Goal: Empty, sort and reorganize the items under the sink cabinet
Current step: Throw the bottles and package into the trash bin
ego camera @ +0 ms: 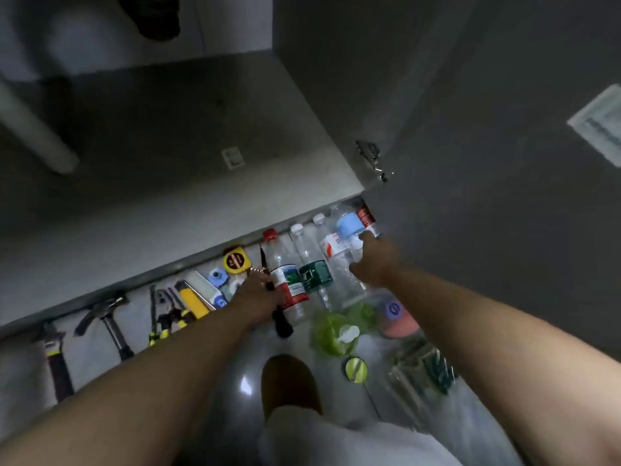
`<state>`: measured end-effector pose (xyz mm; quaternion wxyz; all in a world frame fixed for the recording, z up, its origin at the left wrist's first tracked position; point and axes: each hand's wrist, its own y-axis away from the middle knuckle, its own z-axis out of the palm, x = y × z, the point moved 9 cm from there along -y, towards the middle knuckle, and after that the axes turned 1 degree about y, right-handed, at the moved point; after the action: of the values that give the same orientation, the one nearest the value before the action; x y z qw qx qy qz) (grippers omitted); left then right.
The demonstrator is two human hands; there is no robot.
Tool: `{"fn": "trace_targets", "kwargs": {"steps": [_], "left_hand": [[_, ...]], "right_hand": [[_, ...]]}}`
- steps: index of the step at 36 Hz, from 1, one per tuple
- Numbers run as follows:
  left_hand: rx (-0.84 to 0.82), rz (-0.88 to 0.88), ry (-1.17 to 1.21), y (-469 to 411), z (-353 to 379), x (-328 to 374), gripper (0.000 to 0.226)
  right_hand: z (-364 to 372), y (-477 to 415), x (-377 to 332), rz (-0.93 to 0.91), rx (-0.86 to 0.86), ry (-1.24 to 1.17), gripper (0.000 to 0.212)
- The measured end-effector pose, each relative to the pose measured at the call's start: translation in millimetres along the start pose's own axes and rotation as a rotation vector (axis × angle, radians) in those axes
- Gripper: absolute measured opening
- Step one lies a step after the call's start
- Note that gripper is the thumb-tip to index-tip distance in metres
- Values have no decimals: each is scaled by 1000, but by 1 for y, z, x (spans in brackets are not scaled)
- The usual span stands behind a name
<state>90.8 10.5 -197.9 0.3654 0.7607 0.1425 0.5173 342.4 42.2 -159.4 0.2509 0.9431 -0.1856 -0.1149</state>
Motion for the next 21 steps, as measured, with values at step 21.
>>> {"fn": "trace_targets", "kwargs": {"steps": [21], "left_hand": [[326, -166, -32, -71, 45, -28, 75]], "right_hand": [[29, -72, 15, 168, 4, -196, 81]]}}
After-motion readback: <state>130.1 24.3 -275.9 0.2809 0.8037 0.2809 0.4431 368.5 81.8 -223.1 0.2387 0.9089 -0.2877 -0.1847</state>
